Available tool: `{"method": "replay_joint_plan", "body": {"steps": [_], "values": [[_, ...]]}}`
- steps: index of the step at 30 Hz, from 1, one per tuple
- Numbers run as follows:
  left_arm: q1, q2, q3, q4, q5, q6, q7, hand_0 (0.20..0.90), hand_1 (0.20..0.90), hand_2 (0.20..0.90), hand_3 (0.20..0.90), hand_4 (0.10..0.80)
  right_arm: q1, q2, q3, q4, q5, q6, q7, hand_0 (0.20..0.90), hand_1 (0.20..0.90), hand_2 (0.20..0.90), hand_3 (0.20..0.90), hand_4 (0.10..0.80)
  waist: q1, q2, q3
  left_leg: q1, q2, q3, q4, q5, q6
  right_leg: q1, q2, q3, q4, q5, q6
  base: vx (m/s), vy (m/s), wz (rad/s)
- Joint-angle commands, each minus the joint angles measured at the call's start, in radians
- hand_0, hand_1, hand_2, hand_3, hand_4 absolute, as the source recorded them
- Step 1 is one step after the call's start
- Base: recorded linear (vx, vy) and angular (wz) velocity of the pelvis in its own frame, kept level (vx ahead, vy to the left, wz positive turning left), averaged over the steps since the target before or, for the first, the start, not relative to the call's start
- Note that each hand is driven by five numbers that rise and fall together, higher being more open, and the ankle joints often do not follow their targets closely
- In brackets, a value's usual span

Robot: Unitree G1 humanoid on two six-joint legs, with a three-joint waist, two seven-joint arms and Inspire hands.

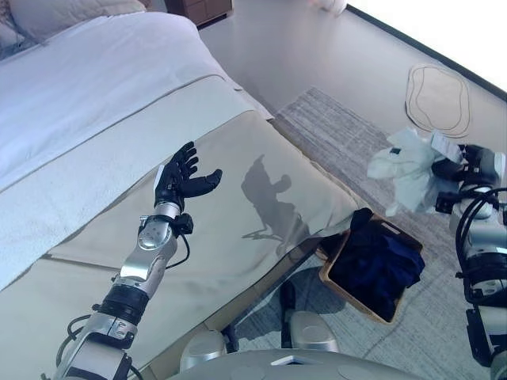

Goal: Pick up the clothes from the bed and place them into the basket

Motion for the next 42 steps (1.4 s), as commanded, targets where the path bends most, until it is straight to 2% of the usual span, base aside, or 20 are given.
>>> {"method": "replay_joint_plan", "body": {"steps": [1,8,15,19,27,28,29,42], "values": [[-0.027,0.007,-0.023,0.009,0.040,-0.086,-0.010,0.900,0.900,0.900,0.900,0.800,-0.022,-0.072,-0.030,0.013,-0.024,-0.060,-0.044,0.300,0.300,0.300,0.200,0.100,0.001,-0.003,-0.161,-0.032,0.008,-0.080,0.056,-0.093,-0.005,0.034,0.044,0.036,0.042,-0.126,0.010,-0.020,-0.077,-0.07],[-0.032,0.023,-0.047,-0.001,0.054,-0.040,-0.074,0.900,0.900,0.900,0.900,0.800,0.006,-0.087,-0.033,0.089,-0.038,-0.044,0.010,0.300,0.300,0.300,0.200,0.100,-0.026,0.015,-0.153,-0.038,0.012,-0.059,0.067,-0.092,-0.016,0.020,0.049,0.050,0.042,-0.118,0.010,-0.021,-0.073,-0.05],[-0.023,0.041,-0.080,-0.012,0.050,-0.005,-0.113,0.900,0.900,0.900,0.900,0.800,0.030,-0.089,-0.007,0.153,-0.114,-0.017,0.069,0.300,0.300,0.300,0.200,0.100,-0.049,0.053,-0.142,-0.040,0.008,-0.031,0.065,-0.092,-0.019,0.005,0.046,0.062,0.029,-0.106,0.015,-0.001,-0.027,-0.10],[-0.007,0.043,-0.079,-0.015,0.052,0.002,-0.119,0.900,0.900,0.900,0.900,0.800,0.037,-0.087,-0.014,0.186,-0.122,-0.023,0.068,0.300,0.300,0.300,0.200,0.100,-0.053,0.065,-0.140,-0.042,0.008,-0.018,0.069,-0.093,-0.022,0.000,0.043,0.063,0.023,-0.101,0.016,0.028,-0.033,-0.06],[-0.004,0.031,-0.092,-0.026,0.032,-0.003,-0.102,0.900,0.900,0.900,0.900,0.800,0.032,-0.092,-0.026,0.238,-0.139,-0.041,0.054,0.300,0.300,0.300,0.200,0.100,-0.060,0.111,-0.113,-0.063,0.014,0.004,0.071,-0.085,-0.033,-0.026,0.033,0.054,0.017,-0.095,0.019,0.001,-0.003,-0.06],[-0.005,0.030,-0.093,-0.028,0.032,-0.003,-0.102,0.900,0.900,0.900,0.900,0.800,0.030,-0.094,-0.024,0.240,-0.139,-0.041,0.053,0.359,0.359,0.359,0.269,0.169,-0.060,0.113,-0.111,-0.064,0.014,0.004,0.071,-0.084,-0.034,-0.028,0.032,0.053,0.017,-0.095,0.019,0.000,0.000,0.00],[-0.007,0.030,-0.096,-0.035,0.032,0.000,-0.103,0.900,0.900,0.900,0.900,0.800,0.031,-0.096,-0.023,0.238,-0.136,-0.043,0.043,0.900,0.900,0.900,0.900,0.800,-0.062,0.117,-0.108,-0.068,0.015,0.006,0.072,-0.083,-0.036,-0.031,0.031,0.052,0.016,-0.095,0.019,0.000,0.000,0.00],[-0.002,0.030,-0.095,-0.044,0.033,0.005,-0.098,0.900,0.900,0.900,0.900,0.800,0.058,-0.087,-0.045,0.217,-0.145,-0.068,0.013,0.900,0.900,0.900,0.900,0.800,-0.067,0.117,-0.103,-0.072,0.023,0.014,0.074,-0.083,-0.040,-0.035,0.032,0.054,0.014,-0.096,0.019,0.000,0.000,0.00]]}}
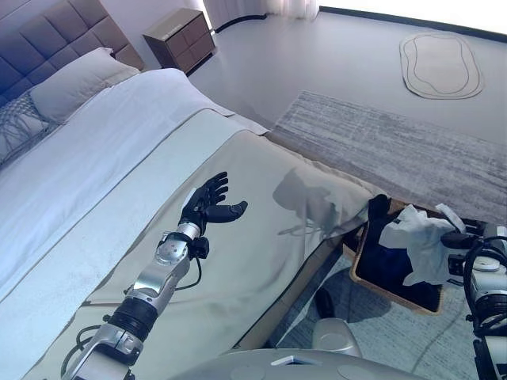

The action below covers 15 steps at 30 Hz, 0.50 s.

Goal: Pick up the clothes from the bed and place them into the basket

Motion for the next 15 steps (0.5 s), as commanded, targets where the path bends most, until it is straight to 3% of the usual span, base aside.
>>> {"method": "replay_joint_plan", "body": {"steps": [1,15], "values": [[-0.056,0.037,0.032,-0.051,0.006,-0.073,0.014,0.900,0.900,0.900,0.900,0.800,-0.062,-0.088,-0.019,-0.032,-0.044,-0.098,-0.060,0.900,0.900,0.900,0.900,0.800,-0.005,-0.083,-0.023,-0.014,0.018,-0.047,0.080,-0.079,-0.037,0.055,0.027,-0.009,0.020,-0.086,0.004,0.000,0.000,0.00],[-0.020,0.030,0.054,-0.037,0.019,-0.074,0.008,0.900,0.900,0.900,0.900,0.800,-0.040,-0.059,-0.007,-0.176,-0.059,-0.137,-0.067,0.900,0.900,0.900,0.900,0.800,0.009,-0.098,-0.038,0.003,0.016,-0.054,0.082,-0.084,-0.033,0.077,0.020,-0.025,0.027,-0.092,0.001,0.009,0.003,0.00]]}}
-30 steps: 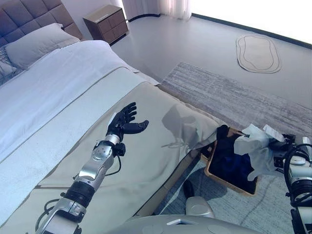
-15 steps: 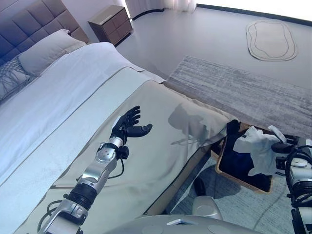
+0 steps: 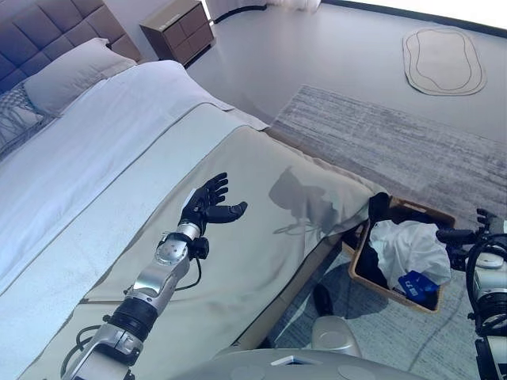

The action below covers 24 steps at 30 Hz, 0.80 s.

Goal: Pick up the clothes from the bed and place them into the basket

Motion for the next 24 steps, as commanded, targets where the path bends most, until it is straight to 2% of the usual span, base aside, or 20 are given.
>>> {"method": "replay_joint_plan", "body": {"steps": [1,7,10,16,24], "values": [[-0.017,0.029,0.055,-0.034,0.019,-0.083,0.008,0.900,0.900,0.900,0.900,0.800,-0.046,-0.050,0.001,-0.095,-0.059,-0.123,-0.054,0.900,0.900,0.900,0.900,0.800,0.009,-0.084,-0.060,-0.012,0.015,-0.056,0.078,-0.082,-0.028,0.062,0.015,-0.024,0.028,-0.087,-0.006,0.030,0.047,0.06],[0.019,0.009,0.082,0.007,0.022,-0.102,0.004,0.900,0.900,0.900,0.900,0.800,-0.038,0.026,0.032,-0.272,-0.072,-0.193,-0.062,0.900,0.900,0.900,0.900,0.800,0.029,-0.096,-0.069,-0.009,0.011,-0.072,0.068,-0.076,-0.024,0.074,0.010,-0.046,0.035,-0.099,-0.009,0.016,0.029,0.10],[0.044,-0.010,0.097,0.039,0.038,-0.118,-0.004,0.900,0.900,0.900,0.900,0.800,-0.011,0.095,0.069,-0.361,-0.144,-0.239,-0.098,0.900,0.900,0.900,0.900,0.800,0.048,-0.107,-0.074,-0.010,0.007,-0.091,0.063,-0.070,-0.021,0.082,0.008,-0.062,0.047,-0.108,-0.010,0.032,0.011,0.11],[0.095,-0.045,0.109,0.075,0.049,-0.148,-0.024,0.900,0.900,0.900,0.900,0.800,0.021,0.181,0.161,-0.421,-0.259,-0.280,-0.108,0.900,0.900,0.900,0.900,0.800,0.090,-0.125,-0.080,-0.010,0.001,-0.142,0.040,-0.057,-0.015,0.100,0.003,-0.094,0.059,-0.124,-0.012,0.026,0.012,0.24],[0.128,-0.068,0.131,0.143,0.071,-0.168,-0.054,0.900,0.900,0.900,0.900,0.800,0.034,0.233,0.257,-0.458,-0.326,-0.287,-0.073,0.900,0.900,0.900,0.900,0.800,0.146,-0.143,-0.095,-0.008,-0.001,-0.190,0.023,-0.047,-0.014,0.135,-0.010,-0.146,0.062,-0.142,-0.011,0.053,0.032,0.29]]}}
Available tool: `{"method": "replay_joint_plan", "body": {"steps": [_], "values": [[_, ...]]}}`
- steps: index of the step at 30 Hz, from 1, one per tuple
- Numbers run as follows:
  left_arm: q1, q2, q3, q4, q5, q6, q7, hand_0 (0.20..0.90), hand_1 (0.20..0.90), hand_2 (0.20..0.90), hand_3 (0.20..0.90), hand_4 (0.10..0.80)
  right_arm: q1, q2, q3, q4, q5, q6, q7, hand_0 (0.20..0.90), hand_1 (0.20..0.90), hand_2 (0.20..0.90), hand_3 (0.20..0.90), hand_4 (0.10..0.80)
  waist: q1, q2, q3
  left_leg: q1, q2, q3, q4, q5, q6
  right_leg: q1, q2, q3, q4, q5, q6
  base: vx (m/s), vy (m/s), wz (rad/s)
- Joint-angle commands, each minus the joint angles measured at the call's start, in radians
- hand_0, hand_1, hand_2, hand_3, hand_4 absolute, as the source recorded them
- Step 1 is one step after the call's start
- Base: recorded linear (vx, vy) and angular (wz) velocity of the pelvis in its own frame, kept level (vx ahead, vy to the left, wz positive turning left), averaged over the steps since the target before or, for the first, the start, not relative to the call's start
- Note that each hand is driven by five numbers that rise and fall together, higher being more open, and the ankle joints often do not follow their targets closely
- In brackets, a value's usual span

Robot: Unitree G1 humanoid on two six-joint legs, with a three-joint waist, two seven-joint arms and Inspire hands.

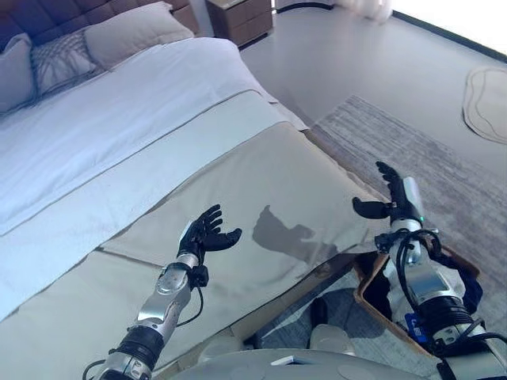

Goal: Pick up the clothes from the bed and place them into the basket

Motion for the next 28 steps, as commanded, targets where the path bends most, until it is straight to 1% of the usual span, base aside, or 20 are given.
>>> {"method": "replay_joint_plan", "body": {"steps": [1,6,14,20,24,28], "values": [[-0.019,0.038,0.052,-0.009,0.031,-0.126,-0.020,0.900,0.900,0.900,0.900,0.800,-0.028,-0.003,0.014,-0.098,-0.088,-0.106,-0.008,0.900,0.900,0.900,0.900,0.800,0.015,-0.066,-0.111,-0.012,-0.001,-0.033,0.021,-0.065,-0.015,0.047,0.010,0.007,0.057,-0.132,-0.012,0.054,0.044,0.23],[0.040,0.034,0.094,-0.024,0.044,-0.126,-0.044,0.900,0.900,0.900,0.900,0.800,0.031,0.032,0.037,-0.149,-0.149,-0.113,0.024,0.900,0.900,0.900,0.900,0.800,0.041,-0.075,-0.116,-0.018,-0.005,-0.055,0.023,-0.062,-0.012,0.059,0.004,-0.016,0.069,-0.145,-0.011,0.029,0.029,0.19],[0.124,0.047,0.148,-0.031,0.086,-0.119,-0.098,0.900,0.900,0.900,0.900,0.800,0.095,0.063,0.051,-0.173,-0.157,-0.109,0.073,0.900,0.900,0.900,0.900,0.800,0.078,-0.089,-0.110,-0.025,-0.014,-0.094,0.025,-0.060,-0.009,0.074,-0.005,-0.041,0.075,-0.152,-0.006,0.015,0.010,0.14],[0.133,0.064,0.165,-0.043,0.076,-0.112,-0.119,0.900,0.900,0.900,0.900,0.800,0.111,0.068,0.072,-0.185,-0.138,-0.100,0.093,0.900,0.900,0.900,0.900,0.800,0.089,-0.095,-0.103,-0.026,-0.014,-0.099,0.029,-0.059,-0.008,0.078,-0.013,-0.050,0.075,-0.149,0.000,0.012,-0.006,0.06],[0.130,0.066,0.163,-0.056,0.067,-0.113,-0.117,0.900,0.900,0.900,0.900,0.800,0.123,0.074,0.077,-0.186,-0.113,-0.101,0.113,0.900,0.900,0.900,0.900,0.800,0.086,-0.097,-0.103,-0.022,-0.014,-0.098,0.025,-0.059,-0.007,0.080,-0.014,-0.047,0.074,-0.148,0.003,0.004,-0.002,0.01],[0.125,0.063,0.154,-0.055,0.068,-0.110,-0.105,0.900,0.900,0.900,0.900,0.800,0.130,0.075,0.087,-0.177,-0.140,-0.117,0.127,0.900,0.900,0.900,0.900,0.800,0.080,-0.099,-0.104,-0.019,-0.014,-0.094,0.022,-0.059,-0.007,0.081,-0.013,-0.042,0.072,-0.147,0.005,0.000,0.000,0.00]]}}
